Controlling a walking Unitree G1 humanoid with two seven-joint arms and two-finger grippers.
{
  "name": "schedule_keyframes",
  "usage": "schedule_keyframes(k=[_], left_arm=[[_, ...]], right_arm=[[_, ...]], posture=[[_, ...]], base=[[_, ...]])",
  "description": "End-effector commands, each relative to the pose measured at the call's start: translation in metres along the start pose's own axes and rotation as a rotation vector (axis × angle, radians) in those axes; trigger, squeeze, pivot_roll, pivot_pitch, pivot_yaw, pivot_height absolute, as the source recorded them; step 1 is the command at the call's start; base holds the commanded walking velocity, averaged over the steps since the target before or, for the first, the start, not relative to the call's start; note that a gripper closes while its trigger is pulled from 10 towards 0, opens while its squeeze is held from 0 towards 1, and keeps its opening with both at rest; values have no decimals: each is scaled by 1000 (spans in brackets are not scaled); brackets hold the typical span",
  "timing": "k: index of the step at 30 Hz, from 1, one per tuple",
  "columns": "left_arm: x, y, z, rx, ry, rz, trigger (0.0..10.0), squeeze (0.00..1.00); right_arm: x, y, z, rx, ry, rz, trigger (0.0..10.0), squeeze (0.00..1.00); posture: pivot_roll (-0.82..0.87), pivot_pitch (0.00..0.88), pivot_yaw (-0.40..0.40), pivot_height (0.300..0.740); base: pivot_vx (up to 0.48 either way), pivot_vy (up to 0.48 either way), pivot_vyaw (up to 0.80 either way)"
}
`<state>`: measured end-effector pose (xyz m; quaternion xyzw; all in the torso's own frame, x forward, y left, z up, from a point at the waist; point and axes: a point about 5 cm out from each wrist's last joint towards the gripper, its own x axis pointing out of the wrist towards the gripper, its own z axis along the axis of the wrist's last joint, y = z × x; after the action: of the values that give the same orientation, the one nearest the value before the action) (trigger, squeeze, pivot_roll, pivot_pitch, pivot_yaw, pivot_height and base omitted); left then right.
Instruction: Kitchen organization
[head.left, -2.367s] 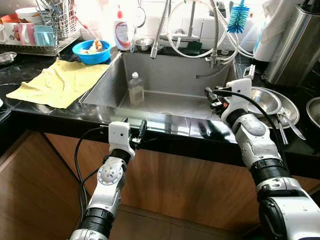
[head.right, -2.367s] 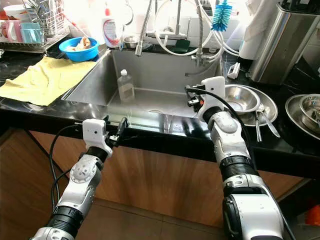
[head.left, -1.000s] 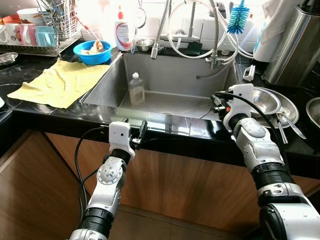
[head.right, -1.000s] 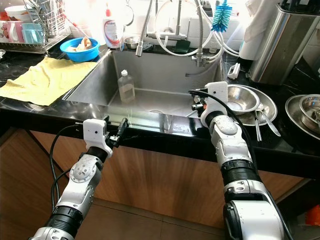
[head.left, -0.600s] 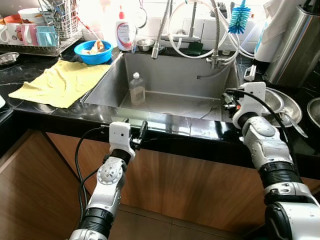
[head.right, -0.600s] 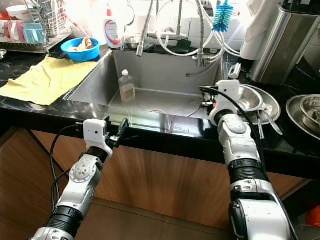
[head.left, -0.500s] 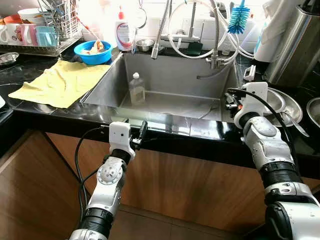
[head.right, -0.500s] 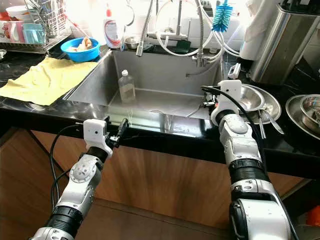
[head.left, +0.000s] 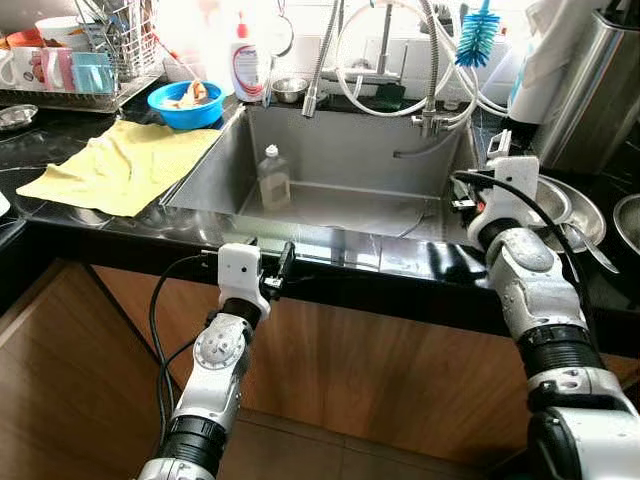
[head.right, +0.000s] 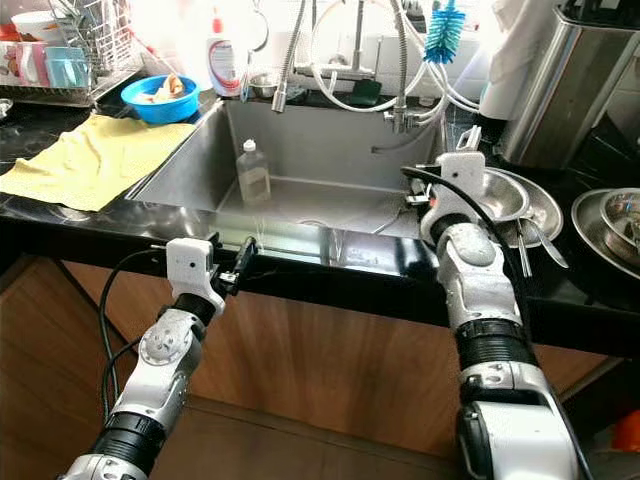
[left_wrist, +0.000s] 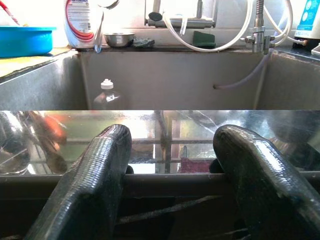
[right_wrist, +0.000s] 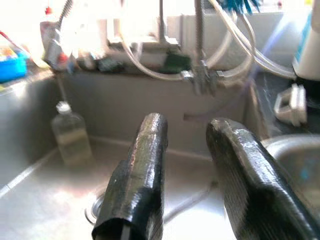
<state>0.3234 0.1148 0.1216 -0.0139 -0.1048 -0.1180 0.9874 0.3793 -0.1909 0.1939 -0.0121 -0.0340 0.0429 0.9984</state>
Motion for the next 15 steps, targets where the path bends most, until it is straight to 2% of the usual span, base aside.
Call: schedule_keyframes(k=[1,4,5,9,15], left_arm=[[-2,0,-2,14,14,-6,10000,0],[-2,0,-2,12,15,-7,10000,0],[-2,-1,-2,11,15,-7,10000,0],[-2,-1,-2,9,14,-6,10000,0],[-3,-1,-3,16,15,-8,10000,0]], right_arm=[[-2,2,7,-11,-43,2,10000,0],[-5,4,10,-32,-75,4,10000,0],[-10,4,16,-68,-133,-19,10000,0],[-27,5,28,-151,-248,-94,10000,0],[-52,6,33,-169,-327,-155,10000,0]], posture=[[-116,0,38,740],[-116,0,38,740],[-119,0,37,740],[-119,0,34,740],[-119,0,34,740]], base=[[0,0,0],[0,0,0],[0,0,0],[0,0,0],[0,0,0]])
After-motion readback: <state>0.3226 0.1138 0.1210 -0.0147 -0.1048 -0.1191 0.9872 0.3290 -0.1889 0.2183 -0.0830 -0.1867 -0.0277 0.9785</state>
